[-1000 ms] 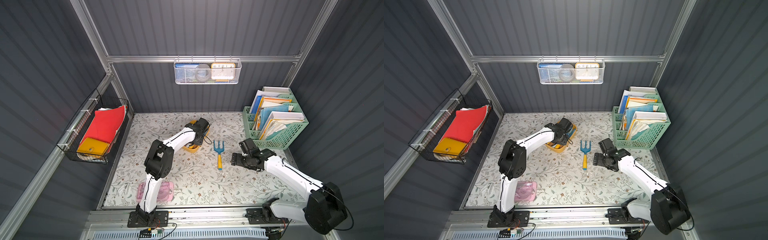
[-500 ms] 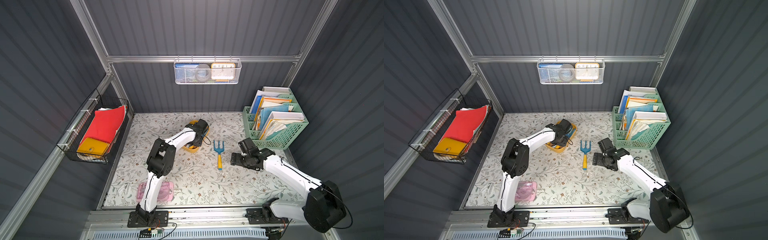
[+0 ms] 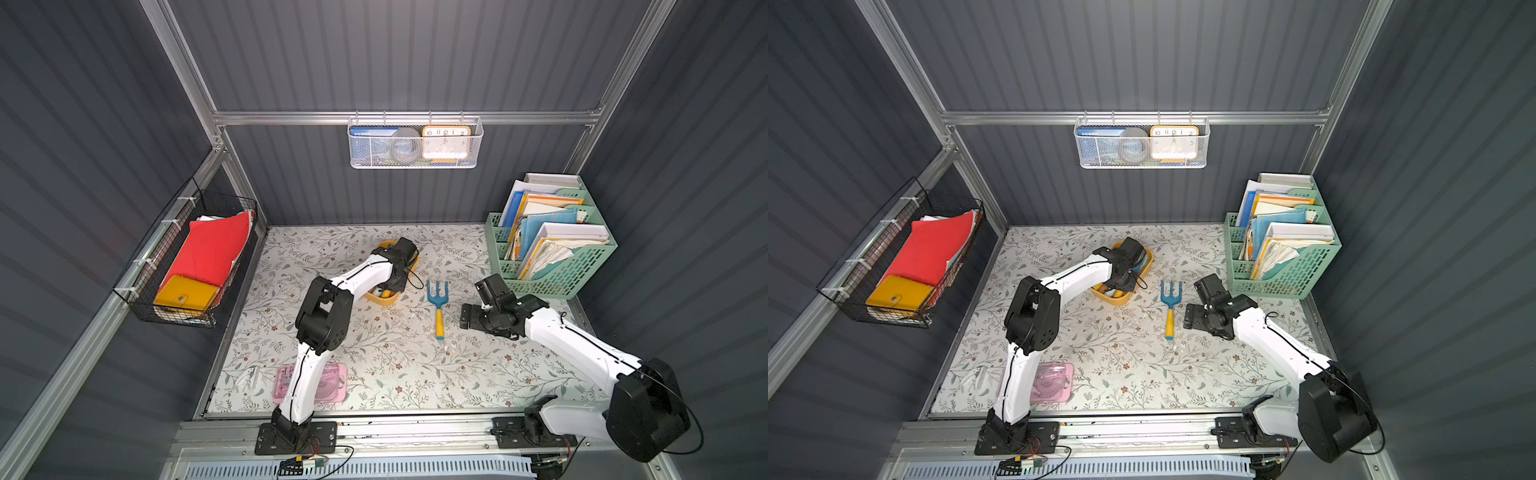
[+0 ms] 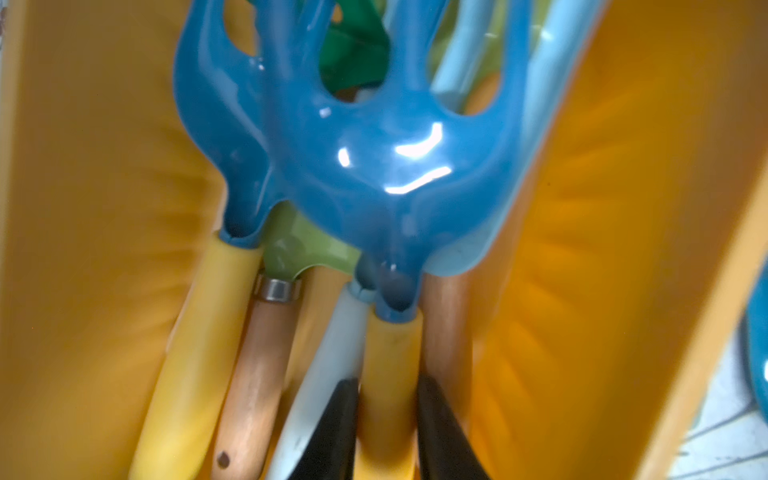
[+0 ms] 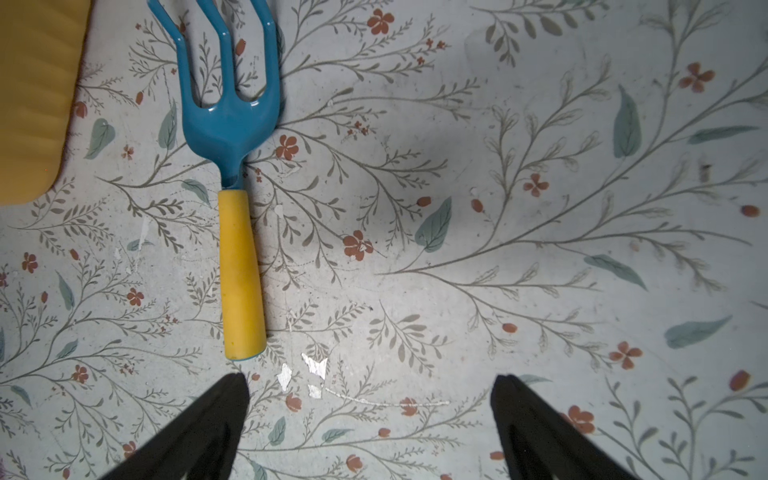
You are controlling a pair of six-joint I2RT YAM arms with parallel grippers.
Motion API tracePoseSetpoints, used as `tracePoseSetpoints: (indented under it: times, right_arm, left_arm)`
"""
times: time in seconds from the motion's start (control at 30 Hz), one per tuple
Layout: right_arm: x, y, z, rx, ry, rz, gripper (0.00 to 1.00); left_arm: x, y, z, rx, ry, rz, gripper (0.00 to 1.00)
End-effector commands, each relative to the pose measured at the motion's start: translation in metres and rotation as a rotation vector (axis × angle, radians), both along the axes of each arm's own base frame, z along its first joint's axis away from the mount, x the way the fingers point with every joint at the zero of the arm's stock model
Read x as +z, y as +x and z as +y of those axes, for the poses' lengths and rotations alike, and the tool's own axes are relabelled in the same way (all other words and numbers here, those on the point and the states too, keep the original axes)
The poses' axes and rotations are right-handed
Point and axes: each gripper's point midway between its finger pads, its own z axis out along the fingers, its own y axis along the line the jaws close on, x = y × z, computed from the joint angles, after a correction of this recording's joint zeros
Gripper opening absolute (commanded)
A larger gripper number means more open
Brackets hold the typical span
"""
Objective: Take the hand rake out of the storage box
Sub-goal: Pick up the rake from the storage box.
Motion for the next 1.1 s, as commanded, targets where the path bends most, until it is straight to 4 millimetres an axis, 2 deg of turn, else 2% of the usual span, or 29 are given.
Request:
tracePoseSetpoints:
  times: [0.0,0.3,0.77,0.9,1.0,1.07]
  right_arm:
    - [0.005,0.002,0.003,0.007,0.001,-0.007,0.96]
    - [0.004,0.001,0.002,0.005,0.001,-0.005,0.96]
    - [0.015,0.003,-0.004,-0.02,-0.014,-0.047,0.96]
    - [0.022,0.004,-0.011,-0.041,-0.039,-0.066,0.96]
    - [0.027,0.004,-0.02,-0.063,-0.069,-0.083,0.96]
    - [0.037,0.003,-0.027,-0.081,-0.071,-0.121,0.96]
  left_arm:
    - [0.0,0.002,0.0,-0.006,-0.006,0.013,0.23]
    - [0.041,0.01,-0.005,0.0,-0.061,-0.071,0.19]
    - [0.101,0.013,-0.013,0.022,-0.182,-0.175,0.18]
    - [0.125,0.013,-0.017,0.025,-0.237,-0.217,0.18]
    - [0.141,0.007,-0.034,0.002,-0.35,-0.218,0.17]
    - [0.149,0.002,-0.045,-0.002,-0.412,-0.22,0.17]
